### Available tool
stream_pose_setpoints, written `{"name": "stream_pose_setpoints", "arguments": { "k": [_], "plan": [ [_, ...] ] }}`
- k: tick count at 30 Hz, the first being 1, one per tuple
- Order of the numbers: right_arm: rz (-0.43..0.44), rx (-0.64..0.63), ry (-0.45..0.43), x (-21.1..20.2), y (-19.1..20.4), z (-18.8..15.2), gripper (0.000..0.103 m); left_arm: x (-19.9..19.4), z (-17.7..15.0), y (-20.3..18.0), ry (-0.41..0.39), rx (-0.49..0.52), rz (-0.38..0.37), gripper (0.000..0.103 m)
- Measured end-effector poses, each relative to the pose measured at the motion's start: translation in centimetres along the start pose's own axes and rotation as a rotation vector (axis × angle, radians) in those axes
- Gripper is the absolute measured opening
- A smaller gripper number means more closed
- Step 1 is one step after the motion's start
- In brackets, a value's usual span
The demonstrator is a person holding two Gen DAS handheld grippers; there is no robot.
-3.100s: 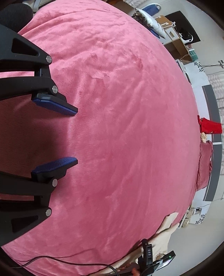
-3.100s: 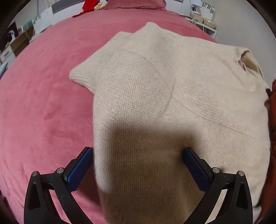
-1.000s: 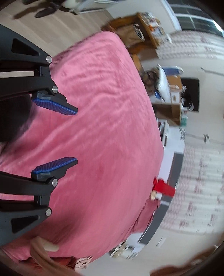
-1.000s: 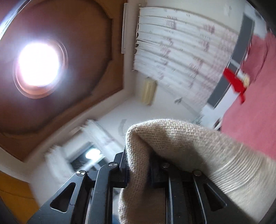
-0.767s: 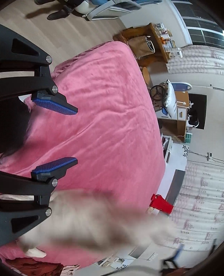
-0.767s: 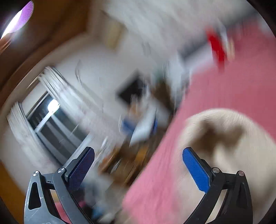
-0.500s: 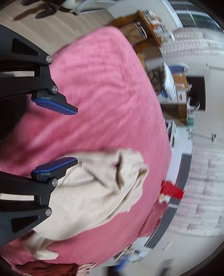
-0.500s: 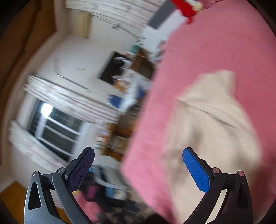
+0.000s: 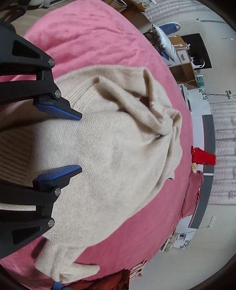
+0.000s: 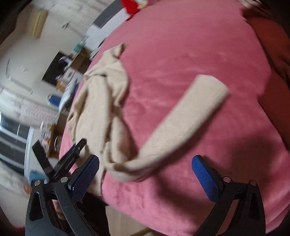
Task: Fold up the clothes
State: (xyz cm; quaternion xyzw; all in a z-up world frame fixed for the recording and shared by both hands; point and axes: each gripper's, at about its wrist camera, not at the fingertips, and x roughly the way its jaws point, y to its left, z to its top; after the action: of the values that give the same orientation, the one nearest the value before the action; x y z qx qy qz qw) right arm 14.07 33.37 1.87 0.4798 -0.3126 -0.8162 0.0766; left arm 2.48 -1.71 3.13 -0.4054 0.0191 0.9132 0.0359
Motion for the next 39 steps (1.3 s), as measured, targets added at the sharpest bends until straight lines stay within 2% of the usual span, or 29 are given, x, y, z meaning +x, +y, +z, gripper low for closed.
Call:
{"name": "stream_pose_setpoints", "arguments": {
  "k": [3, 5, 8, 9, 10, 11, 12, 13, 14, 17, 21, 22, 25, 27, 28, 29, 30, 31, 32, 33, 35, 36, 39],
  "plan": [
    [-0.063, 0.092, 0.016, 1.9, -0.8, 0.4, 0.103, 0.0, -0.2, 0.5, 0.003, -0.017, -0.013, 0.052],
    [-0.042, 0.206, 0.011, 3.7, -1.4, 0.8, 0.103, 0.1, -0.1, 1.1, 0.008, -0.052, -0.031, 0.052],
    [-0.109, 0.227, -0.014, 5.5, -0.3, 2.4, 0.103, 0.6, 0.0, 1.5, 0.027, -0.087, -0.045, 0.052],
    [-0.102, 0.196, -0.028, 5.8, 0.2, 2.8, 0.098, 0.8, 0.1, 1.6, 0.027, -0.089, -0.046, 0.052],
    [-0.085, 0.182, -0.024, 6.3, 0.4, 3.3, 0.085, 0.8, 0.2, 1.6, 0.027, -0.085, -0.044, 0.052],
    [-0.069, 0.167, -0.019, 6.7, 0.6, 3.8, 0.031, 0.8, 0.2, 1.5, 0.025, -0.076, -0.042, 0.052],
    [-0.020, 0.210, 0.000, 7.0, 0.0, 4.1, 0.011, 0.7, 0.2, 1.5, 0.024, -0.068, -0.040, 0.052],
    [0.030, 0.253, 0.020, 7.3, -0.5, 4.4, 0.011, 0.7, 0.2, 1.5, 0.022, -0.064, -0.041, 0.052],
    [0.138, 0.346, 0.024, 7.2, -1.6, 4.7, 0.011, 0.7, 0.1, 1.6, 0.023, -0.064, -0.043, 0.052],
    [0.242, 0.418, -0.054, 4.4, -3.3, 6.8, 0.011, 0.6, 0.0, 1.9, 0.027, -0.085, -0.055, 0.052],
    [0.160, 0.330, -0.224, -4.5, -5.0, 13.2, 0.010, 0.3, 0.0, 2.3, 0.024, -0.102, -0.064, 0.052],
    [0.124, 0.321, -0.284, -7.8, -5.7, 15.1, 0.010, 0.2, 0.0, 2.4, 0.020, -0.105, -0.064, 0.052],
    [-0.055, 0.294, -0.563, -19.7, -7.8, 21.3, 0.010, -0.2, -0.1, 2.7, 0.015, -0.123, -0.075, 0.052],
    [-0.240, 0.299, -0.766, -26.6, -8.7, 24.8, 0.011, -0.4, -0.2, 2.9, 0.009, -0.134, -0.084, 0.052],
    [-0.339, 0.332, -0.793, -27.6, -9.0, 25.7, 0.015, -0.4, -0.1, 2.9, 0.009, -0.137, -0.090, 0.052],
    [-0.438, 0.365, -0.820, -28.6, -9.3, 26.6, 0.031, -0.5, -0.1, 2.8, 0.011, -0.135, -0.096, 0.052],
    [-0.537, 0.397, -0.845, -29.6, -9.5, 27.6, 0.067, -0.6, -0.1, 2.8, 0.009, -0.130, -0.093, 0.052],
    [-0.546, 0.420, -0.806, -29.0, -9.6, 27.7, 0.083, -0.8, -0.2, 2.7, 0.007, -0.126, -0.090, 0.052],
    [-0.511, 0.402, -0.777, -27.5, -8.9, 27.0, 0.091, -0.9, -0.2, 2.7, 0.005, -0.121, -0.087, 0.052],
    [-0.477, 0.383, -0.747, -25.9, -8.2, 26.3, 0.091, -1.0, -0.1, 2.7, 0.006, -0.125, -0.092, 0.052],
    [-0.419, 0.258, -0.626, -21.3, -5.9, 23.2, 0.091, -1.2, -0.1, 3.0, 0.013, -0.138, -0.099, 0.052],
    [-0.377, 0.193, -0.536, -18.8, -4.6, 20.9, 0.091, -1.3, -0.1, 3.2, 0.017, -0.148, -0.102, 0.052],
    [-0.107, 0.025, -0.204, -8.2, 0.6, 13.4, 0.091, -2.4, -0.4, 4.6, 0.020, -0.197, -0.119, 0.052]
  ]
}}
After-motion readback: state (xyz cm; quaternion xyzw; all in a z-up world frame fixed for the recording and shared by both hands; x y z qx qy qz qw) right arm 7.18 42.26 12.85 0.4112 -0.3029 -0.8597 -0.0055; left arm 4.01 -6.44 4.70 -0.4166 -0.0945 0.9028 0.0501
